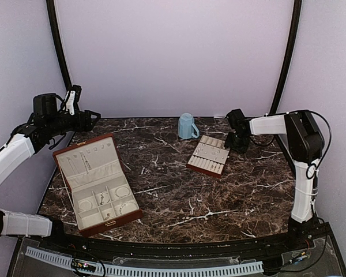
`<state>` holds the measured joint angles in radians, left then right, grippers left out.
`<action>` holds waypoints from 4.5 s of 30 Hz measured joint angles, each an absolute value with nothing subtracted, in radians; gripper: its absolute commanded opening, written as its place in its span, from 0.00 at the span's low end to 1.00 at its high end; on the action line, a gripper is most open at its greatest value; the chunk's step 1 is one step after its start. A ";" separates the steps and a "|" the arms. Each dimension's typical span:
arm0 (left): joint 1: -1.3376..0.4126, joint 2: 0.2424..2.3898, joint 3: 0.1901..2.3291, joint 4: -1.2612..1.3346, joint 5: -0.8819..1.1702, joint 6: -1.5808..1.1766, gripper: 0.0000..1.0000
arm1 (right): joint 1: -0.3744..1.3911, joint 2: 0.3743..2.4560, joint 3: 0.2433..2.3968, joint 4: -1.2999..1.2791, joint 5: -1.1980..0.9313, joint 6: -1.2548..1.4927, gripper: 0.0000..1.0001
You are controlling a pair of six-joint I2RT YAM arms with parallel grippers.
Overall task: Organize the mixed jewelry
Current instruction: Move to the center of the board in the compartment layer, then move the jewelry box to the center of the board, then adjust the necklace at the center of the board.
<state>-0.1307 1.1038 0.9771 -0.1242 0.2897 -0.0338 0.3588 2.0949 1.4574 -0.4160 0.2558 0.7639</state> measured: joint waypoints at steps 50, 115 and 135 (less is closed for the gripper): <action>-0.131 1.042 0.933 -0.091 0.246 -0.038 0.84 | 1.164 2.289 1.957 -0.588 0.009 0.537 0.59; -0.131 1.030 0.926 -0.083 0.200 -0.036 0.84 | 0.973 2.159 1.704 -0.755 0.448 0.752 0.45; -0.131 1.017 0.906 -0.075 0.162 -0.021 0.84 | 0.712 1.624 1.215 -0.610 0.346 0.638 0.44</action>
<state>-0.1307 1.0172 0.9058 -0.0753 0.1619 -0.0208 0.7116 1.6238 1.2152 -0.6102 0.3458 0.6376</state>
